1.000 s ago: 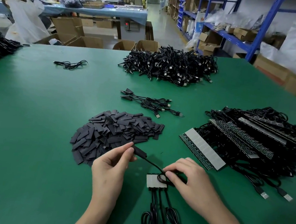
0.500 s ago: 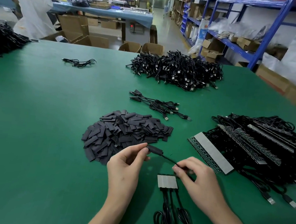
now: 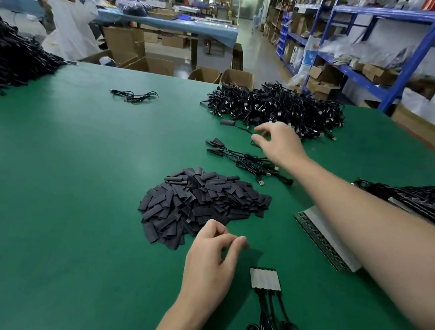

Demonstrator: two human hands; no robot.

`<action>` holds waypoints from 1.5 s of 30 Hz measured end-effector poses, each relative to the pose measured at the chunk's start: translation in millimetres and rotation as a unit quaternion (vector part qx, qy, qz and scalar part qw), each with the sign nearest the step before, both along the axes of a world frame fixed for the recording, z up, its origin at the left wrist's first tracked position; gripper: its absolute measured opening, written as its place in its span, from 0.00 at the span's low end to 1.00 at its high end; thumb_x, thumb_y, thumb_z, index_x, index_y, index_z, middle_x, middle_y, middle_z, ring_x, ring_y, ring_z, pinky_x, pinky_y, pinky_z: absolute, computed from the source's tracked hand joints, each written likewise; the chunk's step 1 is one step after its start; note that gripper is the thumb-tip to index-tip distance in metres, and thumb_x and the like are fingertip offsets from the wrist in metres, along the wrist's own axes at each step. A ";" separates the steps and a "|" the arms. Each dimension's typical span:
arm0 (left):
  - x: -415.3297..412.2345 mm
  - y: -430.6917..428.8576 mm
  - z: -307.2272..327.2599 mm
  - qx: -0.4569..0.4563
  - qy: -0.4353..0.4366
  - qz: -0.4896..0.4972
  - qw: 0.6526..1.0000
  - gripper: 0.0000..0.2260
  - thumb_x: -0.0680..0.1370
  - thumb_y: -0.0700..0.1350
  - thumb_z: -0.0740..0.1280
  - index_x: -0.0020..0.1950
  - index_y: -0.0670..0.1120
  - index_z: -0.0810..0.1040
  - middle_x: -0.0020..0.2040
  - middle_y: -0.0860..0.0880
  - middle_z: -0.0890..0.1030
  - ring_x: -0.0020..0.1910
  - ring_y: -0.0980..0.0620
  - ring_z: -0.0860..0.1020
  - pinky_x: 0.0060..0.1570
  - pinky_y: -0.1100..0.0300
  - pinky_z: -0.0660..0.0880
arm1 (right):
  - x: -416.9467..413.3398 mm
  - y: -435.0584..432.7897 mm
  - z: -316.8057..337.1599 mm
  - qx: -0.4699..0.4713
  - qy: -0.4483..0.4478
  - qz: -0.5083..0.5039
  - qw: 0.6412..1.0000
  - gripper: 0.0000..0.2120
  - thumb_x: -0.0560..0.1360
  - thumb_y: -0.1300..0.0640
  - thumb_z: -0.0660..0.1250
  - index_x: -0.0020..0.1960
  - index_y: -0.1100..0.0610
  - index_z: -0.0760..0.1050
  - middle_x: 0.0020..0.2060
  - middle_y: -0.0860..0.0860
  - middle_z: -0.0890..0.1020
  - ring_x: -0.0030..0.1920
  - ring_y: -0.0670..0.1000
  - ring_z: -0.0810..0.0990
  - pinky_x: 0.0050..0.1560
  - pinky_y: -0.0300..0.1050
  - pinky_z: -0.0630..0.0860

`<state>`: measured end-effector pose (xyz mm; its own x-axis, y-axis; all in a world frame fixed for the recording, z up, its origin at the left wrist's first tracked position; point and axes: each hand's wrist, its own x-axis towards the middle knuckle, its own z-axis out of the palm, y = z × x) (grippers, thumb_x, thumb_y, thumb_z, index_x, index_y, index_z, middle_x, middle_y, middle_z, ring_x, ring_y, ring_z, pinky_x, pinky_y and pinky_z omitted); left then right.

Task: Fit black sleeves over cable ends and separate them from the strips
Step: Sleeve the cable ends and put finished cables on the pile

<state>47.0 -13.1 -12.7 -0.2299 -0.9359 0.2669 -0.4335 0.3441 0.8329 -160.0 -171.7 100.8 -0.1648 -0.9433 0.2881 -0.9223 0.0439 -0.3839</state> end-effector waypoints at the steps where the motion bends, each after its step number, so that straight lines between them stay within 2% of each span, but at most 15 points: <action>1: 0.7 -0.9 -1.1 0.003 0.002 0.002 1.000 0.10 0.82 0.52 0.68 0.47 0.53 0.88 0.43 0.56 0.71 0.46 0.55 0.74 0.43 0.60 0.72 | 1.6 -9.3 4.3 0.016 0.009 0.001 1.000 0.19 0.83 0.47 0.65 0.70 0.54 0.77 0.65 0.56 0.78 0.56 0.57 0.80 0.59 0.54 0.78; 4: 2.1 -3.3 -1.8 0.013 0.025 0.014 0.999 0.09 0.82 0.51 0.68 0.47 0.53 0.88 0.41 0.54 0.70 0.43 0.54 0.74 0.42 0.59 0.71 | 10.0 -5.7 -1.4 0.014 0.002 0.024 1.000 0.19 0.84 0.45 0.62 0.71 0.52 0.75 0.68 0.55 0.75 0.63 0.56 0.77 0.63 0.54 0.75; 9: 0.8 -5.9 -1.4 0.020 0.033 0.019 0.999 0.09 0.82 0.52 0.69 0.50 0.53 0.88 0.37 0.50 0.71 0.39 0.51 0.73 0.40 0.53 0.70 | 14.8 77.3 -46.2 0.056 -0.023 0.068 0.996 0.11 0.82 0.47 0.65 0.59 0.50 0.82 0.55 0.48 0.81 0.54 0.50 0.80 0.57 0.50 0.77; 11: 0.4 -4.8 -2.0 0.013 0.034 0.016 0.999 0.08 0.82 0.49 0.69 0.56 0.55 0.87 0.35 0.51 0.72 0.36 0.53 0.73 0.38 0.55 0.69 | 9.7 119.9 -61.4 0.099 -0.045 0.067 0.992 0.08 0.80 0.45 0.67 0.55 0.45 0.82 0.50 0.42 0.81 0.50 0.46 0.80 0.53 0.46 0.77; 15: -0.5 -4.2 -7.6 0.028 0.032 0.008 0.999 0.19 0.83 0.42 0.65 0.71 0.61 0.77 0.31 0.57 0.69 0.31 0.57 0.67 0.33 0.62 0.64 | 6.6 188.0 -81.9 0.189 -0.079 0.075 0.976 0.10 0.75 0.36 0.68 0.53 0.38 0.79 0.48 0.36 0.77 0.49 0.36 0.76 0.52 0.40 0.75; 17: 0.1 -3.4 -7.1 0.032 0.030 -0.015 0.999 0.25 0.83 0.40 0.63 0.75 0.64 0.71 0.33 0.60 0.72 0.33 0.57 0.68 0.35 0.63 0.65 | 9.0 206.5 -89.7 0.204 -0.076 0.081 0.973 0.15 0.74 0.34 0.68 0.58 0.37 0.76 0.52 0.34 0.73 0.52 0.32 0.72 0.55 0.39 0.73; 19: 0.0 -2.0 -5.1 0.019 0.014 -0.044 0.999 0.27 0.83 0.37 0.63 0.76 0.62 0.68 0.45 0.62 0.76 0.42 0.58 0.73 0.42 0.64 0.70 | 12.5 215.3 -95.2 0.191 -0.074 0.074 0.976 0.16 0.73 0.36 0.70 0.59 0.38 0.75 0.53 0.34 0.71 0.54 0.29 0.69 0.55 0.38 0.71; 22: -0.3 0.0 -5.2 -0.027 -0.048 -0.055 0.997 0.17 0.82 0.41 0.68 0.69 0.56 0.78 0.53 0.59 0.74 0.51 0.58 0.75 0.50 0.60 0.73 | 19.0 222.5 -100.4 0.169 -0.097 0.061 0.979 0.12 0.73 0.40 0.73 0.53 0.39 0.74 0.52 0.35 0.72 0.55 0.30 0.68 0.54 0.37 0.69; 24: 1.1 1.9 -6.2 -0.051 -0.095 -0.060 0.992 0.09 0.81 0.47 0.70 0.61 0.53 0.84 0.53 0.57 0.76 0.54 0.58 0.75 0.56 0.58 0.73 | 20.2 227.1 -103.0 0.156 -0.124 0.049 0.979 0.11 0.73 0.43 0.74 0.49 0.39 0.73 0.50 0.36 0.74 0.53 0.32 0.70 0.51 0.35 0.68; 28: -0.4 8.1 -3.7 -0.063 -0.140 -0.094 0.984 0.07 0.79 0.57 0.70 0.52 0.56 0.85 0.48 0.59 0.78 0.53 0.58 0.75 0.55 0.58 0.72 | 15.9 236.9 -105.3 0.114 -0.270 0.027 0.956 0.13 0.72 0.51 0.78 0.47 0.39 0.74 0.47 0.36 0.81 0.48 0.36 0.78 0.44 0.31 0.71; 30: -2.6 11.3 -0.2 -0.017 -0.100 -0.122 0.987 0.06 0.79 0.57 0.70 0.45 0.59 0.83 0.45 0.59 0.80 0.50 0.59 0.78 0.52 0.60 0.73 | 16.4 240.5 -105.7 0.090 -0.362 0.038 0.927 0.14 0.72 0.55 0.78 0.48 0.41 0.76 0.47 0.39 0.85 0.45 0.37 0.81 0.46 0.31 0.72; 33: -4.6 14.7 4.3 0.068 -0.006 -0.168 0.983 0.10 0.81 0.52 0.70 0.41 0.52 0.82 0.38 0.57 0.82 0.40 0.60 0.79 0.43 0.63 0.73 | 20.1 242.8 -108.1 0.055 -0.459 0.051 0.885 0.13 0.70 0.53 0.78 0.50 0.43 0.78 0.48 0.48 0.87 0.50 0.47 0.86 0.54 0.44 0.80; 39: -5.7 17.5 10.2 0.105 0.061 -0.187 0.975 0.12 0.82 0.48 0.68 0.40 0.47 0.80 0.34 0.56 0.78 0.35 0.58 0.74 0.38 0.63 0.70 | 23.3 242.8 -112.4 0.069 -0.481 0.066 0.872 0.13 0.69 0.40 0.75 0.46 0.47 0.81 0.42 0.50 0.88 0.45 0.48 0.87 0.47 0.40 0.81; 42: -7.6 20.1 10.0 0.104 0.079 -0.184 0.974 0.13 0.81 0.51 0.68 0.40 0.47 0.81 0.34 0.54 0.79 0.35 0.57 0.76 0.39 0.64 0.72 | 24.4 242.3 -113.4 0.073 -0.491 0.062 0.866 0.12 0.71 0.43 0.75 0.45 0.52 0.81 0.41 0.53 0.87 0.45 0.50 0.86 0.49 0.42 0.81; 45: -8.7 21.2 10.1 0.109 0.099 -0.175 0.973 0.15 0.80 0.53 0.68 0.39 0.45 0.81 0.33 0.50 0.80 0.34 0.57 0.75 0.37 0.63 0.72 | 27.2 242.5 -114.2 0.071 -0.528 0.072 0.843 0.05 0.75 0.55 0.76 0.45 0.54 0.81 0.40 0.54 0.87 0.42 0.48 0.85 0.46 0.40 0.80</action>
<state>38.3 8.1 -2.6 -0.5098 -0.8485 0.1421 -0.1448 0.2475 0.9580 -132.9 70.8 -13.4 -0.1388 -0.9881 -0.0655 -0.0687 0.0756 -0.9948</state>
